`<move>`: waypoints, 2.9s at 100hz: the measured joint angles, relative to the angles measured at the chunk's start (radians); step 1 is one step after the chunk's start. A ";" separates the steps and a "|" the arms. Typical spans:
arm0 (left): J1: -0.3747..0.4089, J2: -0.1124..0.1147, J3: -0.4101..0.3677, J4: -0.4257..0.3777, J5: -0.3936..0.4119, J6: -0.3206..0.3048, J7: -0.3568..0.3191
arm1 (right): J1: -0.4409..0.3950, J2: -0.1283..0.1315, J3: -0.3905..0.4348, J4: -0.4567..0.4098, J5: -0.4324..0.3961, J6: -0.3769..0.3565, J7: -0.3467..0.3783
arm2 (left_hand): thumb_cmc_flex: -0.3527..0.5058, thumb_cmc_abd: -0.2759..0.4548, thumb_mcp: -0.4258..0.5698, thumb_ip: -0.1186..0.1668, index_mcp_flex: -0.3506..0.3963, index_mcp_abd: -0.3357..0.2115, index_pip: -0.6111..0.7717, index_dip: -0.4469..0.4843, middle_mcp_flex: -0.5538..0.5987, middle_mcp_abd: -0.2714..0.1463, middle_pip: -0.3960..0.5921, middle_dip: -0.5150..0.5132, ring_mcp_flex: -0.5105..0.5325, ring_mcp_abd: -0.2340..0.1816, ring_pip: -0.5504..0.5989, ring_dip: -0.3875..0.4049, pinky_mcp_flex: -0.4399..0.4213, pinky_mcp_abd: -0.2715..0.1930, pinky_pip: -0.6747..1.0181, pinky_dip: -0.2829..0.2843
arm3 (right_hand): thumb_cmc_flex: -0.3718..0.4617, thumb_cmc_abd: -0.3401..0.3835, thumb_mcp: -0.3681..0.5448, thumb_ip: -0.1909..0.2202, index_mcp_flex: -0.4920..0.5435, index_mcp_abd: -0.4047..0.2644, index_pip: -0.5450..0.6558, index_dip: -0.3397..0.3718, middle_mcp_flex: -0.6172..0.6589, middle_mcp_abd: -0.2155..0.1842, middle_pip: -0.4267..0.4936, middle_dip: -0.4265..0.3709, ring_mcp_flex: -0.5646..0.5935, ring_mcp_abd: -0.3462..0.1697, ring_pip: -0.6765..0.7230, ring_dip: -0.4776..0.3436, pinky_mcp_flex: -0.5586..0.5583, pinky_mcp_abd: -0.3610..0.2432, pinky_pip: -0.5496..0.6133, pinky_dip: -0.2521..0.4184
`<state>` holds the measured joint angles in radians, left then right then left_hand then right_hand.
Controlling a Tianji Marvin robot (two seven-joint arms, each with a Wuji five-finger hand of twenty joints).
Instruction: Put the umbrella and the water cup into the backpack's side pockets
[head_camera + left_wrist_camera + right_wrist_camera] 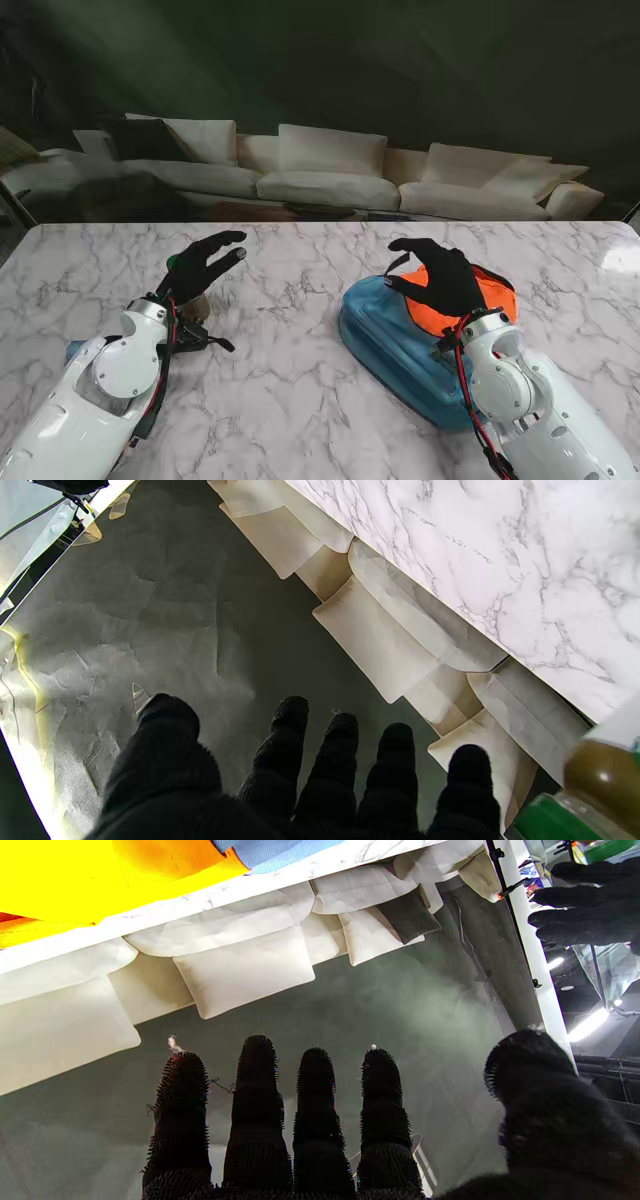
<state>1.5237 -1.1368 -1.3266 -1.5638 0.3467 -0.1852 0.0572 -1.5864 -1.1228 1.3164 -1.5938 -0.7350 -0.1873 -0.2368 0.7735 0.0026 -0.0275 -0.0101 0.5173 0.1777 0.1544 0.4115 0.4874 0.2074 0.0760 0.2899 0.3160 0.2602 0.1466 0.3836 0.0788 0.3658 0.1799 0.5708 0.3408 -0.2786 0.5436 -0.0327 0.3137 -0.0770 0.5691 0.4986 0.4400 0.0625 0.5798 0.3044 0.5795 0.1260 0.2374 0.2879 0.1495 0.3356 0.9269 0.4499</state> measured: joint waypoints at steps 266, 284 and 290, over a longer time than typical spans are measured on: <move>0.013 0.000 -0.011 -0.012 0.019 -0.015 0.011 | 0.086 0.023 -0.278 0.138 -0.088 0.310 0.043 | 0.002 0.000 0.000 0.000 0.000 0.000 0.000 0.000 0.000 0.000 0.000 0.000 0.000 0.000 0.000 0.000 0.000 0.000 0.000 0.001 | 0.499 -0.351 0.659 -0.164 0.477 -0.200 0.143 -0.150 0.518 -0.031 0.002 0.031 0.546 0.046 0.282 0.140 0.789 -0.048 0.422 -0.199; 0.012 0.000 -0.010 -0.010 0.021 -0.015 0.012 | 0.089 0.017 -0.267 0.159 -0.059 0.134 0.036 | 0.002 0.000 0.000 0.000 0.000 0.000 0.000 0.000 0.000 0.000 0.000 0.000 0.000 0.000 0.000 0.000 0.000 0.000 0.000 0.001 | 0.499 -0.374 0.668 -0.165 0.564 -0.197 0.151 -0.126 0.573 -0.032 0.036 0.059 0.570 0.046 0.309 0.163 0.804 -0.051 0.437 -0.179; 0.012 0.000 -0.010 -0.009 0.021 -0.015 0.012 | 0.090 0.017 -0.264 0.159 -0.057 0.088 0.039 | 0.002 0.000 0.000 0.000 0.000 0.000 0.000 0.000 0.000 0.000 0.000 0.000 0.000 0.000 0.000 0.000 0.000 0.000 0.000 0.002 | 0.499 -0.379 0.669 -0.166 0.573 -0.197 0.151 -0.123 0.574 -0.036 0.037 0.068 0.571 0.046 0.316 0.173 0.804 -0.055 0.437 -0.172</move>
<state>1.5354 -1.1367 -1.3369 -1.5728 0.3677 -0.2003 0.0696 -1.4967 -1.1062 1.0527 -1.4351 -0.7921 -0.0994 -0.1976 0.7751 0.0026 -0.0275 -0.0101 0.5173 0.1778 0.1544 0.4116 0.4874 0.2075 0.0760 0.2900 0.3161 0.2603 0.1471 0.3839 0.0789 0.3658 0.1799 0.5724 0.8401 -0.6573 1.2123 -0.1984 0.8866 -0.2739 0.7205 0.3757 1.0138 0.0262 0.6167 0.3729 1.1504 0.1720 0.5535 0.4613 0.9535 0.2808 1.3638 0.2779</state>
